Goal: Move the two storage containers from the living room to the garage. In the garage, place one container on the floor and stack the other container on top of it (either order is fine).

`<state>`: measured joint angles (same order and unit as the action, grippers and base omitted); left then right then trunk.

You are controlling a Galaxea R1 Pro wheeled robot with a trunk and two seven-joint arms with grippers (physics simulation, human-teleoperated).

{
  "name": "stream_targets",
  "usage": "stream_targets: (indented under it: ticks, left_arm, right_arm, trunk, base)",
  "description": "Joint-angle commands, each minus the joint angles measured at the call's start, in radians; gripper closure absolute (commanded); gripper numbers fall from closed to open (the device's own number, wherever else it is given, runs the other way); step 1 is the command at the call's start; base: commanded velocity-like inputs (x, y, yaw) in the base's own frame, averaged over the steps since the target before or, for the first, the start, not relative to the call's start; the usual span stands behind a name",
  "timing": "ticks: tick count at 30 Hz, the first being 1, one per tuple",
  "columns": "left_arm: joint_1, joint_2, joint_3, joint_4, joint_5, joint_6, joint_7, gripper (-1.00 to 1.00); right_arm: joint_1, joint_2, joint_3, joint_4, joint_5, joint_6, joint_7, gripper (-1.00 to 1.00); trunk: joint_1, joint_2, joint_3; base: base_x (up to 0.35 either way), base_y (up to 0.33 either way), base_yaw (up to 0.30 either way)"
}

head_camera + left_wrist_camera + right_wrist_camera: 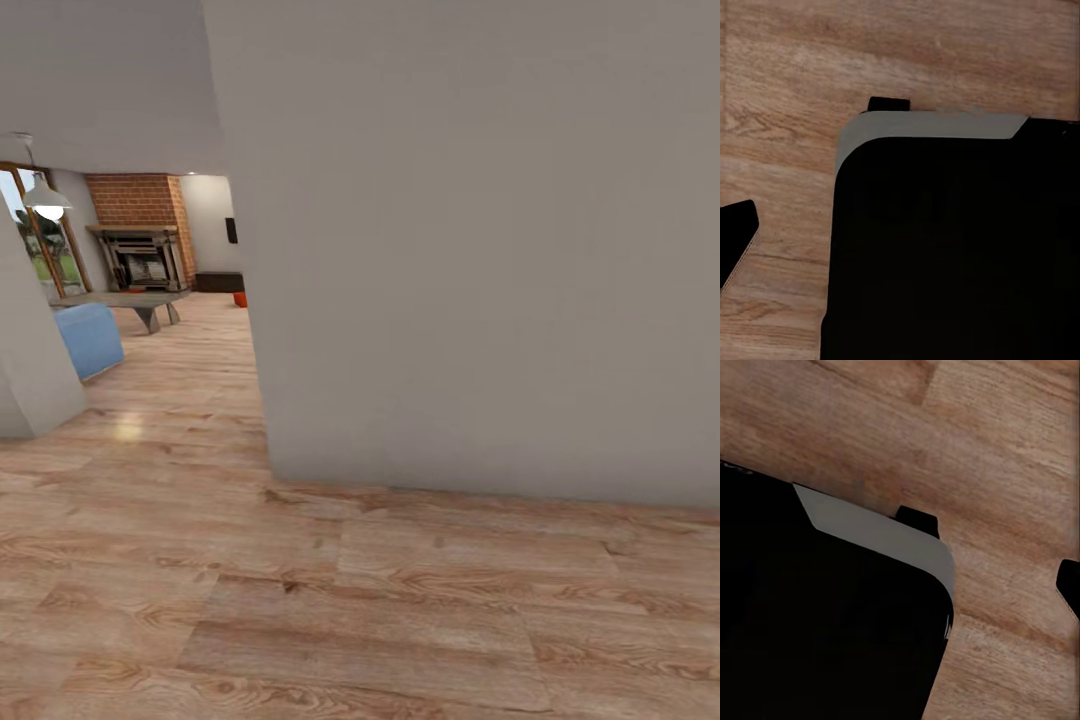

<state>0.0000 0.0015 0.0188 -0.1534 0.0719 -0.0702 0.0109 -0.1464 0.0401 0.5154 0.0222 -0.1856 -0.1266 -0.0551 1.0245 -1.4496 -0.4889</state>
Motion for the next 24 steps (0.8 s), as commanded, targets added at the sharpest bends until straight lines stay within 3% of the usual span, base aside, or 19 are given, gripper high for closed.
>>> stream_targets:
  ticks: [1, 8, 24]
  left_arm:
    - [0.000, -0.001, 0.001, -0.001, 0.007, -0.003, 0.000, -1.00]
    - [0.000, 0.000, 0.002, -0.002, 0.006, -0.005, 0.001, -1.00]
    - [0.000, 0.000, 0.003, -0.002, 0.006, -0.005, 0.001, -1.00]
  right_arm:
    - [-0.001, 0.001, 0.009, 0.002, -0.011, -0.005, -0.002, -1.00]
    - [-0.001, -0.001, 0.011, 0.002, -0.007, -0.004, -0.002, -1.00]
    - [-0.001, -0.002, 0.011, 0.002, -0.008, -0.005, -0.003, -1.00]
  trunk:
    - [0.001, 0.000, -0.001]
    - [0.001, 0.000, -0.001]
    - [0.001, 0.000, -0.001]
  base:
    - [0.272, 0.000, 0.002]
    - [0.109, 0.000, 0.097]
    - [0.003, 0.000, 0.264]
